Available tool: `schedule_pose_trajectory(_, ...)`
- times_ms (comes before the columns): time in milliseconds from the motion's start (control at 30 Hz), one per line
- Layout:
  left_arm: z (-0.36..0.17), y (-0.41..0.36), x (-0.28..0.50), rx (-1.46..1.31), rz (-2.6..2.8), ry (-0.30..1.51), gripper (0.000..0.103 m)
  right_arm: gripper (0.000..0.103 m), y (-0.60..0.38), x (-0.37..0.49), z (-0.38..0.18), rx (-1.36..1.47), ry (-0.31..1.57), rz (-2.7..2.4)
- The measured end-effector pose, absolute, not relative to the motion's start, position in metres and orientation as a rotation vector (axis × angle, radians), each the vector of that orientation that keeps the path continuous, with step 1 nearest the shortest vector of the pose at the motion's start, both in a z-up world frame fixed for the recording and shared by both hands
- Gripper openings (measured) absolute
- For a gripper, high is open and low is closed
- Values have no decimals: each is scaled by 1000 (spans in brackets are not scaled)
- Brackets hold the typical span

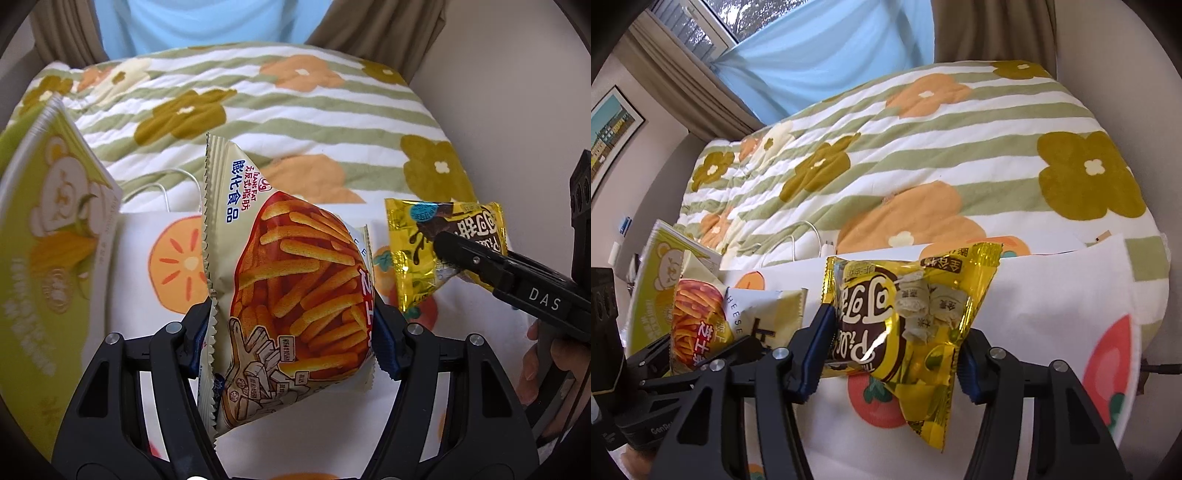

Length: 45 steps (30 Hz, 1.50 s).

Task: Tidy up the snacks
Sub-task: 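Carry both bags over the box and open both grippers to drop them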

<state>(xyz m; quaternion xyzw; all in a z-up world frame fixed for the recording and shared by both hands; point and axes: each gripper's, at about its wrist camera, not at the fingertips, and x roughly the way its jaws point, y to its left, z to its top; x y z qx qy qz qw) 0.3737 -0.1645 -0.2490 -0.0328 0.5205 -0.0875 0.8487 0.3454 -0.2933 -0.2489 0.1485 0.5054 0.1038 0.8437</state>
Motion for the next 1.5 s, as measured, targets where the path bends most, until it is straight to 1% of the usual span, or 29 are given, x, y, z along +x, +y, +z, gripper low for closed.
schedule_pose_trajectory(167,-209,-160,355,-60,-159,1038,65,55,-296,329,-217,308,1024,227)
schedule_pose_trajectory(367,-138,-131,324,-75,-86,955,65,55,-287,308,-166,298,983,277)
schedule_pose_trajectory(533,-84,-86,299,-66,-6,875,65,55,-257,297,-122,254,931,351)
schedule_pose_trajectory(667,-60,-37,288,-75,32,841,65,55,-219,292,-92,220,880,415)
schedule_pose_trajectory(933,-47,67,287,-70,30,825,65,55,-116,283,-59,209,805,477)
schedule_pose_trajectory(1167,-71,140,303,-33,-66,907,66,55,-35,277,-60,240,812,434)
schedule_pose_trajectory(1333,-90,163,311,-28,-173,962,66,55,1,269,-66,273,837,361)
schedule_pose_trajectory(1500,-98,166,318,-38,-267,990,66,55,18,262,-70,279,854,291)
